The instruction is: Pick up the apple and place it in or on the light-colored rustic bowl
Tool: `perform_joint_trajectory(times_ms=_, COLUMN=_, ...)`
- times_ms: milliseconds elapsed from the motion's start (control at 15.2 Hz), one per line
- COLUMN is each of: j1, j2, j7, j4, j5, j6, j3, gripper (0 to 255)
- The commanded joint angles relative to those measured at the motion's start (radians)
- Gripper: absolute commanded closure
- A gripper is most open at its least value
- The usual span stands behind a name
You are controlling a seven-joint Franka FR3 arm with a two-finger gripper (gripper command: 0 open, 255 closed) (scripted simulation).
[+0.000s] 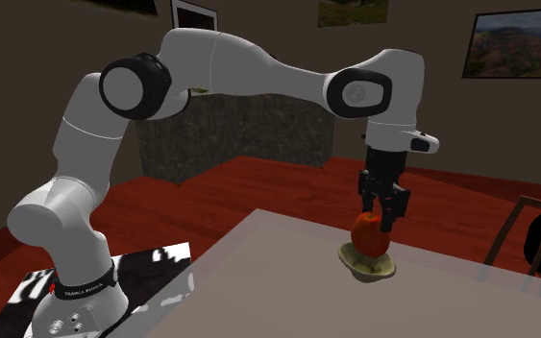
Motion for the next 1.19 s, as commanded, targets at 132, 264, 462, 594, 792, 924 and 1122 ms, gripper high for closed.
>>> perform_joint_trajectory(times_ms=132, j1=0.000, j2=0.000, j7=0.000, j4=0.000, j5=0.000, j6=0.000, j3=0.000, gripper=0)
perform_joint_trajectory(times_ms=264, j1=0.000, j2=0.000, j7=0.000, j4=0.000, j5=0.000, j6=0.000, j3=0.000, gripper=0)
perform_joint_trajectory(times_ms=462, j1=0.000, j2=0.000, j7=0.000, j4=0.000, j5=0.000, j6=0.000, j3=0.000, gripper=0)
perform_joint_trajectory(times_ms=594, j1=-0.003, j2=0.006, j7=0.001, j4=0.077, j5=0.001, j6=-0.071, j3=0.000, gripper=0)
perform_joint_trajectory(times_ms=792, j1=-0.008, j2=0.020, j7=0.001, j4=0.160, j5=0.003, j6=-0.139, j3=0.000, gripper=0)
perform_joint_trajectory(times_ms=924, j1=-0.008, j2=0.020, j7=0.001, j4=0.159, j5=0.003, j6=-0.139, j3=0.000, gripper=0)
perform_joint_trajectory(times_ms=1122, j1=-0.008, j2=0.020, j7=0.001, j4=0.160, j5=0.003, j6=-0.139, j3=0.000, gripper=0)
